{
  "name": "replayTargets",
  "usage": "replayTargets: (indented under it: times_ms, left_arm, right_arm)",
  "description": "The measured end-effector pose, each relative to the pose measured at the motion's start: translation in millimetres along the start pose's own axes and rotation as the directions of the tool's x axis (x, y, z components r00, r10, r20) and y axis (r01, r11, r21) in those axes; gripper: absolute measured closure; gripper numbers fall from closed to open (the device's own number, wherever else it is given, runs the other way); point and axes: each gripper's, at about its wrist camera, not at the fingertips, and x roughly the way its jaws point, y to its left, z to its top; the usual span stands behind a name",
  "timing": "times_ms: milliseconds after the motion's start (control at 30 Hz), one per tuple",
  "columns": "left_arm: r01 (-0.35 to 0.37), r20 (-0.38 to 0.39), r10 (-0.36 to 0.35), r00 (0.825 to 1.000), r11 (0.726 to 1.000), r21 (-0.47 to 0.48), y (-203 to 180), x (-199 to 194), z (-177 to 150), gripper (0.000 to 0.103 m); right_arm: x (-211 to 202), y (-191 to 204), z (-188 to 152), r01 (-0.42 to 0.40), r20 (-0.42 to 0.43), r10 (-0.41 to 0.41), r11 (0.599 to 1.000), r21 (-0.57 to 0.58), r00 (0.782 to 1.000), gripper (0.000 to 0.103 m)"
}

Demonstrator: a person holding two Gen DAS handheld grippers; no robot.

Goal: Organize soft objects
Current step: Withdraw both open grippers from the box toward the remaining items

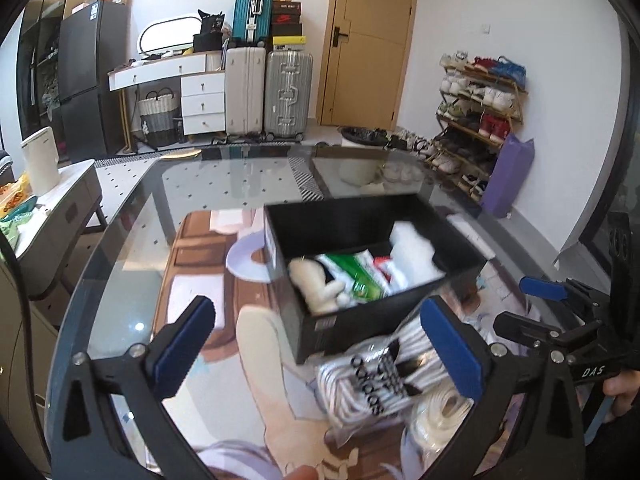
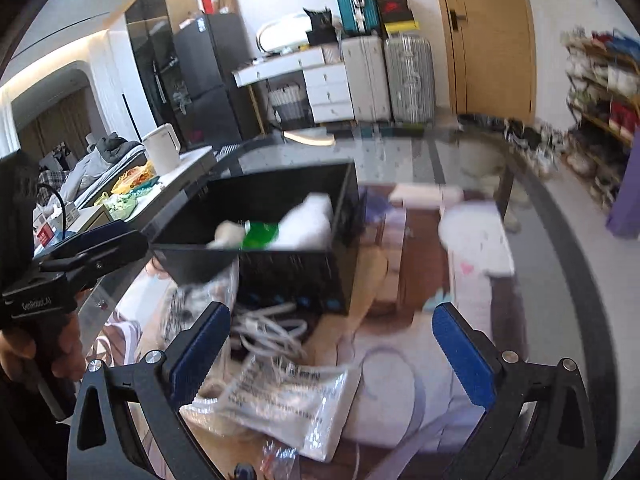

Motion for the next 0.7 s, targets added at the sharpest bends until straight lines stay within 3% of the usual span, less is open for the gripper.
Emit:
replayTargets:
  times_ms: [333, 467, 700]
  left_arm:
    - [-0.013, -0.053, 0.015, 0.998, 1.000, 0.023, -4.2, 6.6, -19.9, 0.000]
    - [-0.005, -0.057, 0.006, 0.998, 1.000, 0.022, -4.0, 7.7, -22.4, 0.000]
    - [-0.003, -0.069, 0.005, 0.998, 1.000, 0.025, -2.4, 8.1, -28.8, 0.000]
  right_arm:
    - [17.0, 12.3, -37.0, -0.051, -0.100, 0.053, 0.999, 0.017, 0.994, 0.000]
    - [17.7, 12.7, -37.9, -0.087, -0.106, 0.091, 0.995, 0.046, 0.990, 0.000]
    - [23.3, 20.0, -33.6, -0.068, -0.123, 0.071, 0.997, 0.024, 0.990, 0.000]
